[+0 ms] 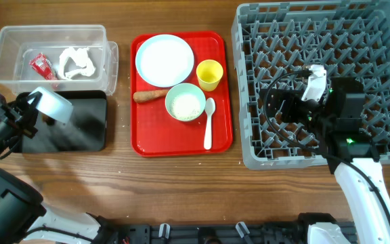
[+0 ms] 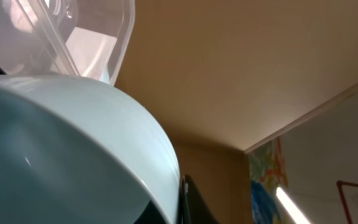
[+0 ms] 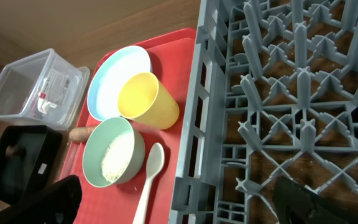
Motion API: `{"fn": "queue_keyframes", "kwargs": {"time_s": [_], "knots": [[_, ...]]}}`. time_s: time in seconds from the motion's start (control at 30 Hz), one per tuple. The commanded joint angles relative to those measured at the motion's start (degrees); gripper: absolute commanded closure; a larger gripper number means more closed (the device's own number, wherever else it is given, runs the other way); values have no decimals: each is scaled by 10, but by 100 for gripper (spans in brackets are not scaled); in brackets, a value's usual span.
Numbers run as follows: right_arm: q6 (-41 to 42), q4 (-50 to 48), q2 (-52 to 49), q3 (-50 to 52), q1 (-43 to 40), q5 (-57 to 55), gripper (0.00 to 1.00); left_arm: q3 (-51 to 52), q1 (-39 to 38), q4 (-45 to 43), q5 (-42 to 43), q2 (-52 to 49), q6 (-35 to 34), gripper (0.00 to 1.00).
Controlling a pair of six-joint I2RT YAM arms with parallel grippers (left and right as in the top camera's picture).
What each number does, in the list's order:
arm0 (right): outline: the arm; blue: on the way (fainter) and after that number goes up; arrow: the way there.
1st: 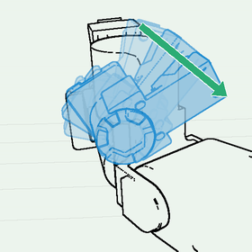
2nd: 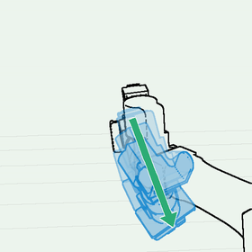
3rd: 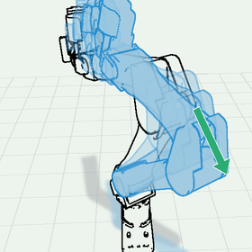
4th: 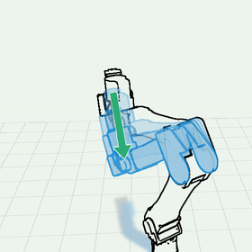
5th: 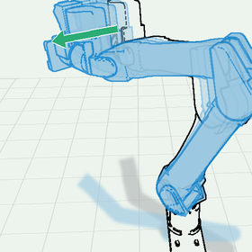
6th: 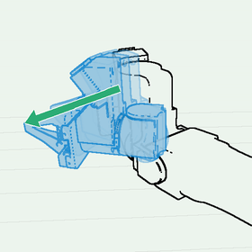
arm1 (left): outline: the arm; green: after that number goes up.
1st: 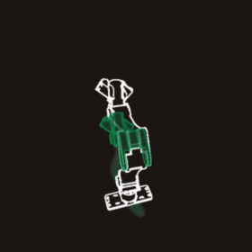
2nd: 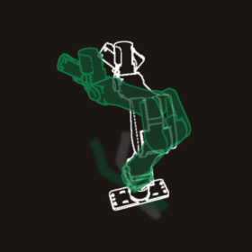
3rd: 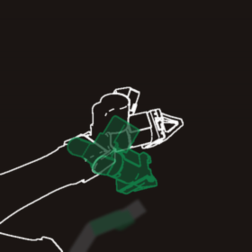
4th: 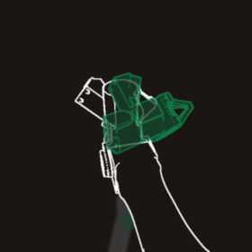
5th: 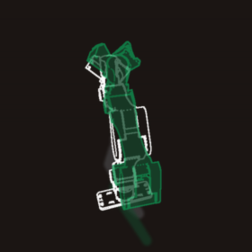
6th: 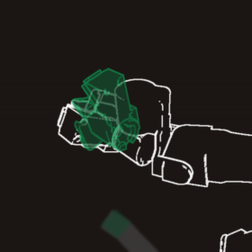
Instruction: Sort waste into correct bins and load items into the dishwasher rack
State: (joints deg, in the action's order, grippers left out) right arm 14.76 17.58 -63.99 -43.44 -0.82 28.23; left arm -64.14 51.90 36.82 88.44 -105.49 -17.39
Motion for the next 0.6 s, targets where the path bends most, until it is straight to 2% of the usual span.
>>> {"fn": "queue_keyframes", "kwargs": {"time_s": [0.0,0.07,0.1,0.23,0.33,0.4,0.47,0.57], "knots": [[4,-2,-3,-10,0,-3,0,-5,-27,-7,17,45,-1,96],[4,-2,-3,-10,0,-3,0,-5,-59,-12,-3,87,25,96],[4,-1,-3,-10,0,-3,0,-5,-89,-12,-45,119,37,96],[4,4,-3,-9,0,-7,0,-5,-278,26,-364,228,40,96],[3,10,-3,-8,0,-19,0,-5,-447,60,-606,235,57,96],[2,12,-3,-8,0,-19,0,-5,-534,85,-705,220,63,96],[3,11,-3,-8,0,-19,0,-5,-596,95,-747,199,63,96],[3,14,-3,-8,0,-19,0,-5,-680,93,-751,143,60,96]]}}
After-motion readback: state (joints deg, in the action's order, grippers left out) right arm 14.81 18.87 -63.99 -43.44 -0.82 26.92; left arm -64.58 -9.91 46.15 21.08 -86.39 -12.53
